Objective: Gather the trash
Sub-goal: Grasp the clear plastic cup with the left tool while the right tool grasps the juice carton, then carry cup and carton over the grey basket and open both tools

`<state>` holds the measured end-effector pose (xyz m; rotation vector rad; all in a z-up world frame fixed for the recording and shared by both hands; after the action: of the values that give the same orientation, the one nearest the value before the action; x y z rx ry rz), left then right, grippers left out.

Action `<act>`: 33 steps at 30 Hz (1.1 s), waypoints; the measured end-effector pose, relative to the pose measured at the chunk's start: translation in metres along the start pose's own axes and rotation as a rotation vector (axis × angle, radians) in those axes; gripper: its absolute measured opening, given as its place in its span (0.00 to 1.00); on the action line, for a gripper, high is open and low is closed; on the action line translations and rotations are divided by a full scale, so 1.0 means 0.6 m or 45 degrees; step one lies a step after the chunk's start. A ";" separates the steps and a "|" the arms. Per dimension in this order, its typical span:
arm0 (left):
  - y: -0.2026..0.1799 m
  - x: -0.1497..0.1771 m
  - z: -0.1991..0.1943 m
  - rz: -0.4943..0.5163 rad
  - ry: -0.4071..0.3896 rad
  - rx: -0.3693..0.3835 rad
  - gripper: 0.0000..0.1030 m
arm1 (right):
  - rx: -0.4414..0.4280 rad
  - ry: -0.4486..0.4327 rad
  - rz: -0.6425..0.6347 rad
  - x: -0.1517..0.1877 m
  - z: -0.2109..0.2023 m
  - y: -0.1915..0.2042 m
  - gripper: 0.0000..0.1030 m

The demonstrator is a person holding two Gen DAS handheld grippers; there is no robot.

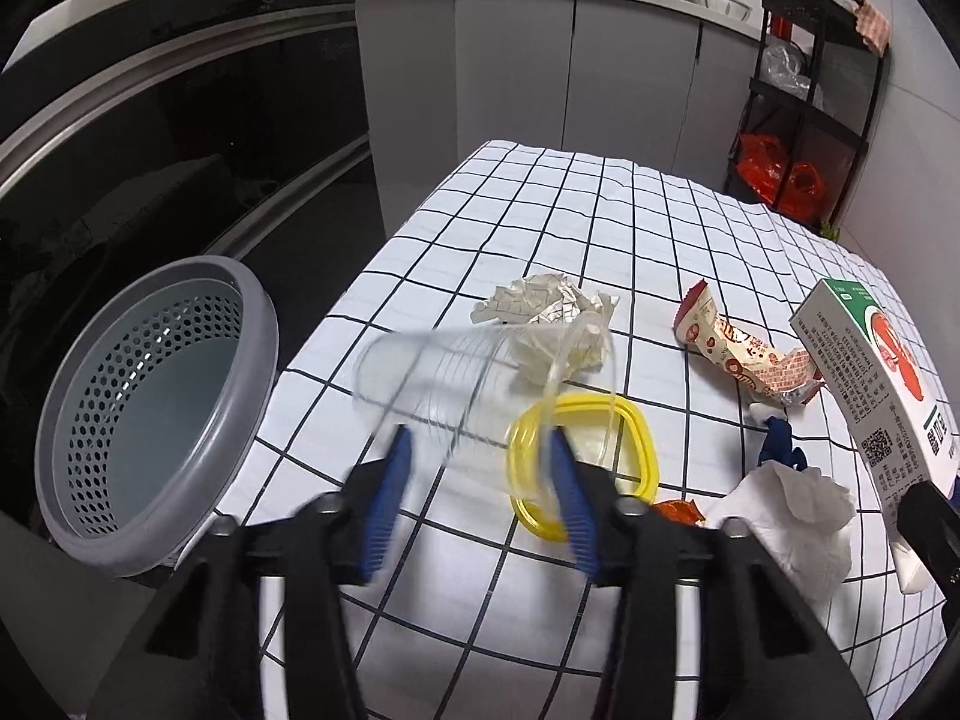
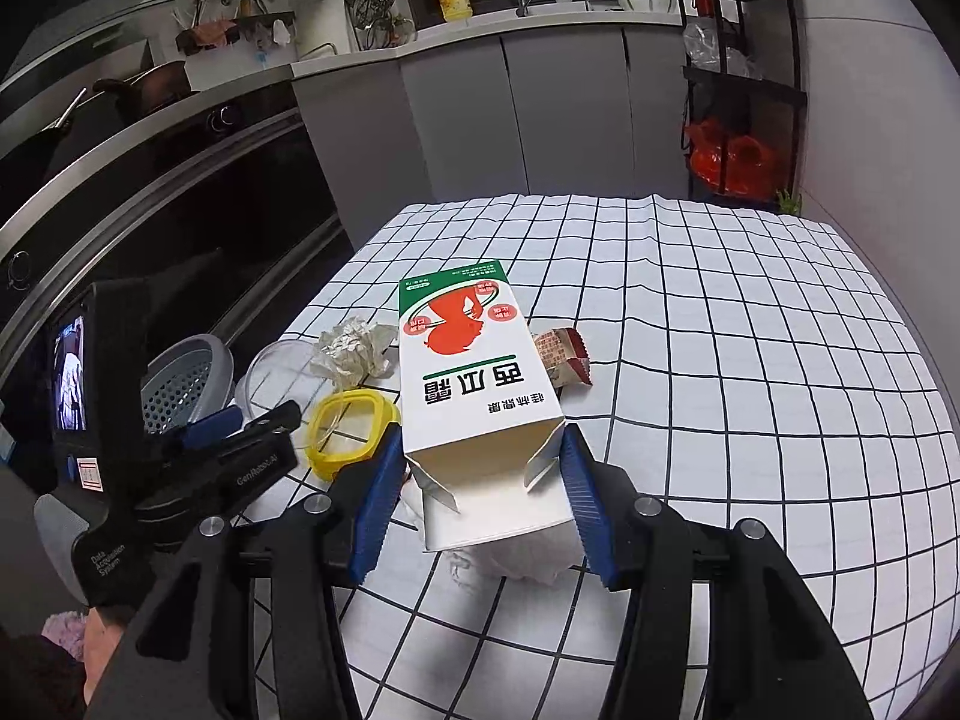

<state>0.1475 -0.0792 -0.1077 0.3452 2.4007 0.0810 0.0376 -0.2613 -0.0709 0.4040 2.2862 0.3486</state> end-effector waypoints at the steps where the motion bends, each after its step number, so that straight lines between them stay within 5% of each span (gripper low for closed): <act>1: 0.002 0.001 0.000 -0.002 0.003 0.005 0.22 | -0.002 -0.001 0.000 0.000 -0.001 0.000 0.49; 3: 0.009 0.005 -0.003 -0.007 0.004 0.020 0.06 | -0.006 -0.003 -0.003 0.001 -0.003 0.001 0.49; 22: 0.070 0.011 -0.132 0.069 -0.147 0.074 0.05 | -0.055 -0.047 -0.040 0.005 -0.039 0.039 0.49; 33: 0.201 0.012 -0.187 0.076 -0.203 -0.002 0.04 | -0.110 -0.033 -0.127 0.029 -0.033 0.149 0.49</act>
<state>0.0957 0.0428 -0.0094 0.4077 2.2330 0.0790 0.0277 -0.1754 -0.0361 0.2486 2.2478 0.3884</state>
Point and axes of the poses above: each gripper's, at about its wrist camera, not at the fingertips, and z roughly the way its jaws point, y to its left, x to its underside, the point moved 4 cm from there along z, roughly the way its jaws point, and after that the axes turned 14 degrees about z, right-handed, at the moved point
